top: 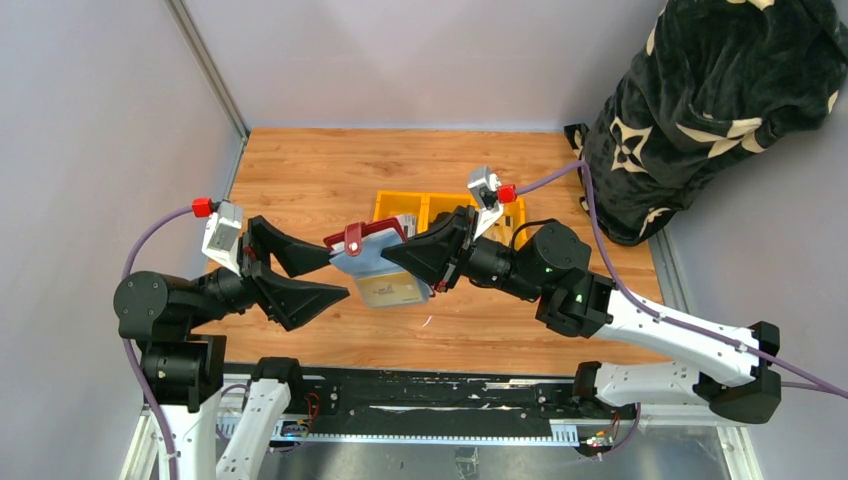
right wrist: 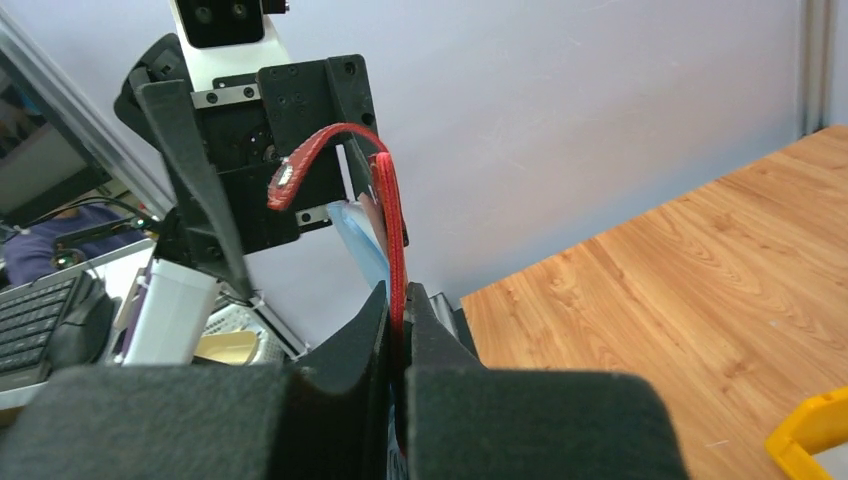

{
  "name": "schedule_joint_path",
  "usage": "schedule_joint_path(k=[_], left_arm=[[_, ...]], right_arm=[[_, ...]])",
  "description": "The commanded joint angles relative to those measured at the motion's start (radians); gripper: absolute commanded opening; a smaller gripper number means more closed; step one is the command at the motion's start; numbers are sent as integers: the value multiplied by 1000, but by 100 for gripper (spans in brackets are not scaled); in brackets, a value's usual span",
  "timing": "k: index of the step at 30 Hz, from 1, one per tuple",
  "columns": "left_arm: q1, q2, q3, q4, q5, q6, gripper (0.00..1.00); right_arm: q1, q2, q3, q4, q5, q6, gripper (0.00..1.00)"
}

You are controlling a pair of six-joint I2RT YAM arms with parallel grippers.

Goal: Take the credit cards out of the card holder
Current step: Open the card holder.

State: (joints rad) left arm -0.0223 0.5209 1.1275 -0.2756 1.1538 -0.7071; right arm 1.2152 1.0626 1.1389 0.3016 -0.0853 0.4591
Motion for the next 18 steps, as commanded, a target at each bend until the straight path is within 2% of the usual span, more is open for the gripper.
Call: schedule_joint_path(k=[1, 4, 10, 11, 13, 14, 18], left_arm=[[-1, -26, -21, 6, -38, 37, 68], [-2, -20, -28, -25, -84, 71, 52], [-2, -23, -39, -13, -123, 68, 20], [-2, -25, -39, -14, -128, 72, 17], [-1, -27, -37, -30, -136, 93, 6], [-2, -26, -35, -43, -137, 102, 2], [-2, -16, -36, -57, -91, 105, 0]], right_arm=[[-11, 7, 5, 101, -56, 102, 0], [-11, 41, 7, 150, -122, 161, 0], [-10, 69, -22, 222, -160, 230, 0], [-11, 69, -26, 226, -165, 230, 3], [-11, 67, -32, 225, -174, 225, 17], [-11, 66, -33, 221, -185, 212, 27], [-16, 65, 10, 108, -257, 109, 52]])
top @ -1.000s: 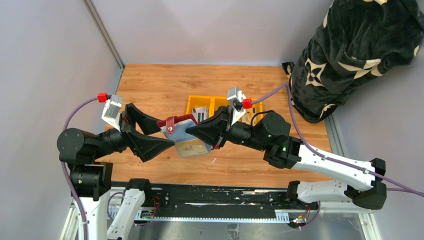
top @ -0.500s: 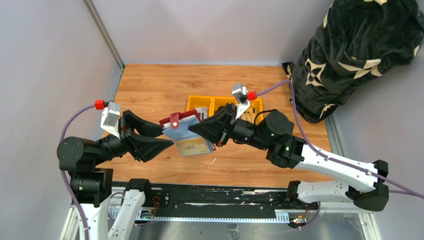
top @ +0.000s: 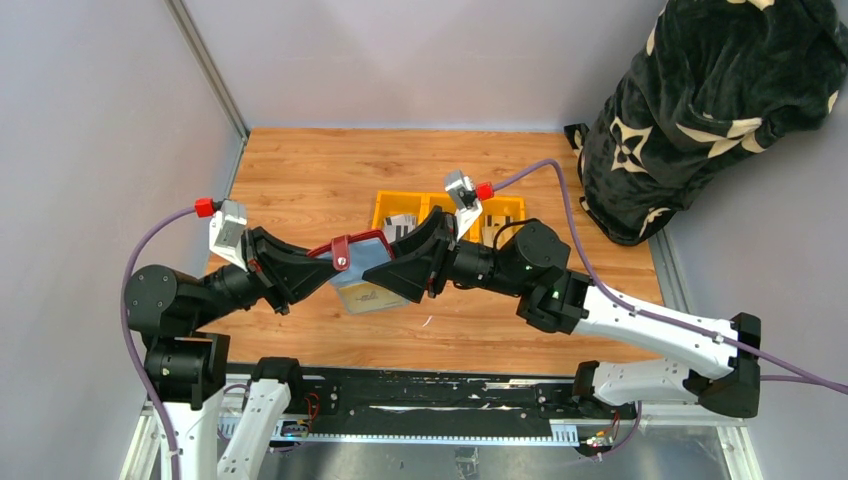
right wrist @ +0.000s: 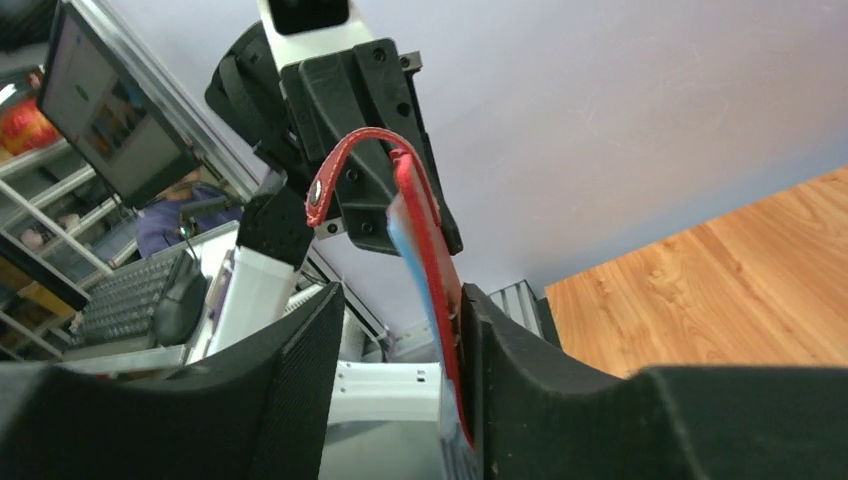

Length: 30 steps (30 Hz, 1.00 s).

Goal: Take the credit cards out of the card holder
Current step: Open the card holder.

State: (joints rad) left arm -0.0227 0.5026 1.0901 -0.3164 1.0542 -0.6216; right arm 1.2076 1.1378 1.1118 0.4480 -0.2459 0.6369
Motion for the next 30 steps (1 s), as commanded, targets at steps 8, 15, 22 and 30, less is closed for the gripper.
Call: schedule_joint_path(k=[8, 15, 22, 30], left_arm=[[-1, 40, 32, -119, 143, 97, 0], [-1, 40, 60, -188, 192, 167, 0], [-2, 42, 69, -225, 221, 205, 17], [-2, 5, 23, -230, 173, 187, 90]], right_arm=[[-14, 139, 375, -605, -384, -402, 65], [-14, 246, 513, -801, -446, -518, 44], [-14, 250, 546, -800, -399, -535, 0], [-25, 114, 318, -293, -284, -257, 0]])
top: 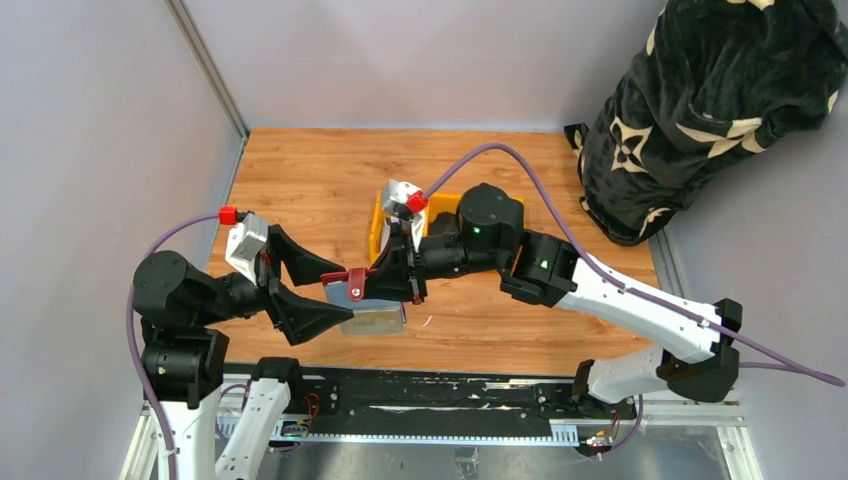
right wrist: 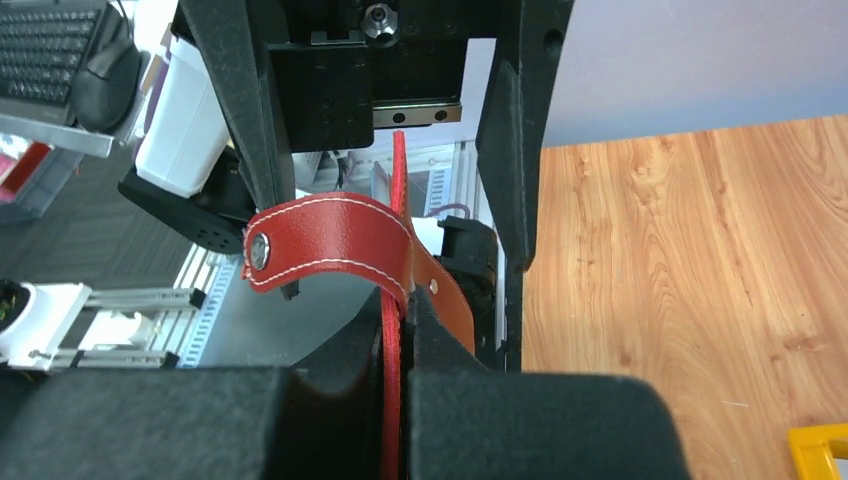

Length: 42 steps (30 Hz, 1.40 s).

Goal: Take the credit cards out of the card holder
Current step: Open the card holder.

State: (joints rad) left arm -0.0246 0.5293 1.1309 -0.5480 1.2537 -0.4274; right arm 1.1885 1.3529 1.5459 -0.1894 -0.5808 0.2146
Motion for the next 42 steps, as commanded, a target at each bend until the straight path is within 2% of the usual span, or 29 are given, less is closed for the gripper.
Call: schedule_joint_path(k=[1, 3, 11, 16, 17, 18, 24, 25, 27, 29, 32, 35, 40, 42], left_arm=[[1, -26, -25, 1, -30, -14, 91], [1, -31, -39, 0, -30, -26, 91], [0, -50, -49, 1, -22, -72, 91], [0, -56, -55, 20, -22, -109, 82], [0, -55, -55, 23, -19, -113, 78], [0, -60, -62, 25, -13, -109, 64], [1, -75, -97, 66, -76, -102, 18], [1, -74, -96, 62, -94, -81, 12], [0, -68, -86, 24, -128, -27, 5], [0, -57, -73, -23, -145, 37, 1], [0, -45, -64, -65, -144, 109, 0], [0, -43, -61, -72, -130, 133, 0], [0, -29, -51, -91, -99, 145, 0], [0, -21, -33, -123, -99, 181, 0]], right_arm=[[-7, -131, -165, 431, 65, 199, 0], [-7, -158, -240, 555, 101, 258, 0], [-6, -172, -357, 825, 207, 405, 0], [1, -152, -424, 1001, 269, 456, 0], [3, -149, -430, 1009, 282, 455, 0], [9, -150, -452, 1045, 328, 450, 0], [16, -173, -538, 1117, 411, 427, 0], [16, -180, -542, 1094, 412, 415, 5], [13, -196, -531, 993, 400, 368, 22], [10, -213, -489, 797, 390, 284, 41], [8, -208, -387, 560, 342, 138, 50], [8, -161, -254, 355, 274, -21, 51], [10, -70, -71, 73, 182, -177, 50], [9, -47, -19, 15, 136, -226, 51]])
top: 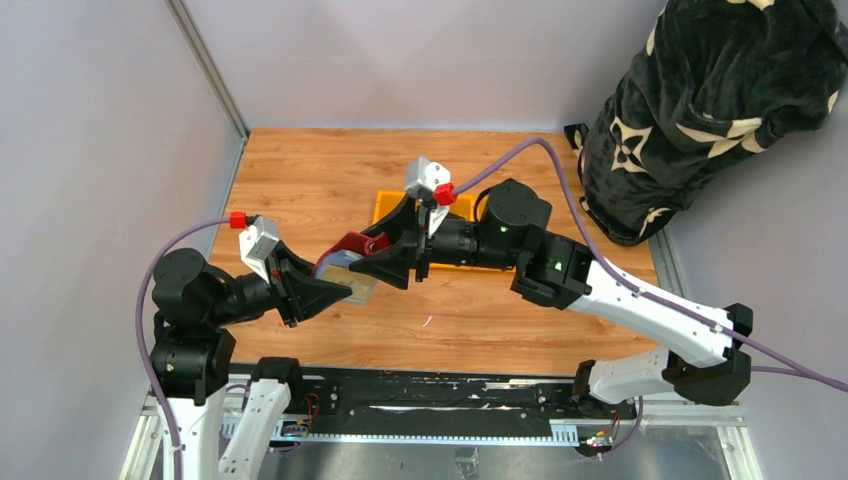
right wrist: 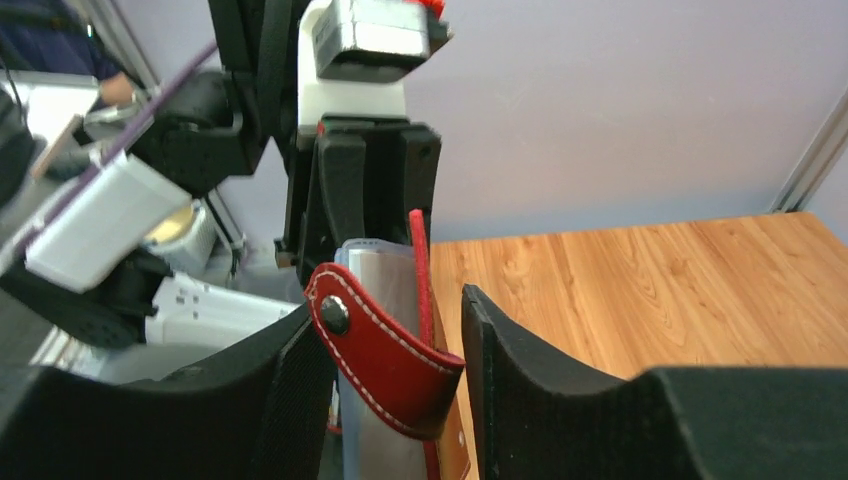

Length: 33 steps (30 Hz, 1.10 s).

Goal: Take the credit cards out of the card holder
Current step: Open the card holder.

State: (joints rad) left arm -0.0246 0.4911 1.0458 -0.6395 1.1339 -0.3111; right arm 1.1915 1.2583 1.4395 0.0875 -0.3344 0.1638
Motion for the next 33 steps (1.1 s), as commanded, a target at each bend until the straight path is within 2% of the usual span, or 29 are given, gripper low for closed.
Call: schedule_joint_path(k=[1, 6, 10, 13, 16, 17, 20, 22, 25, 33], left_arm=[[1, 20, 58, -55, 21, 80, 0], [1, 33, 72, -80, 11, 103, 0], [0, 35, 74, -88, 8, 126, 0], [1, 42, 91, -127, 2, 178, 0], [0, 47, 104, -150, -17, 224, 2], [0, 47, 107, -150, -26, 231, 10], [1, 47, 111, -153, -28, 239, 49], [1, 44, 109, -156, -29, 233, 70], [1, 34, 103, -159, -21, 221, 76], [0, 30, 116, -150, 61, 148, 71]], right_arm=[[8, 60, 116, -300, -133, -205, 51], [30, 93, 188, -401, -127, -303, 51], [57, 91, 187, -387, 3, -339, 47], [62, 77, 174, -348, 60, -334, 32], [61, 57, 153, -302, 93, -314, 1], [61, 47, 140, -275, 108, -297, 0], [59, 0, 64, -161, 131, -228, 0], [55, -43, -11, -41, 117, -147, 0], [50, -102, -137, 159, 100, -24, 0], [49, -185, -430, 635, 212, 251, 0]])
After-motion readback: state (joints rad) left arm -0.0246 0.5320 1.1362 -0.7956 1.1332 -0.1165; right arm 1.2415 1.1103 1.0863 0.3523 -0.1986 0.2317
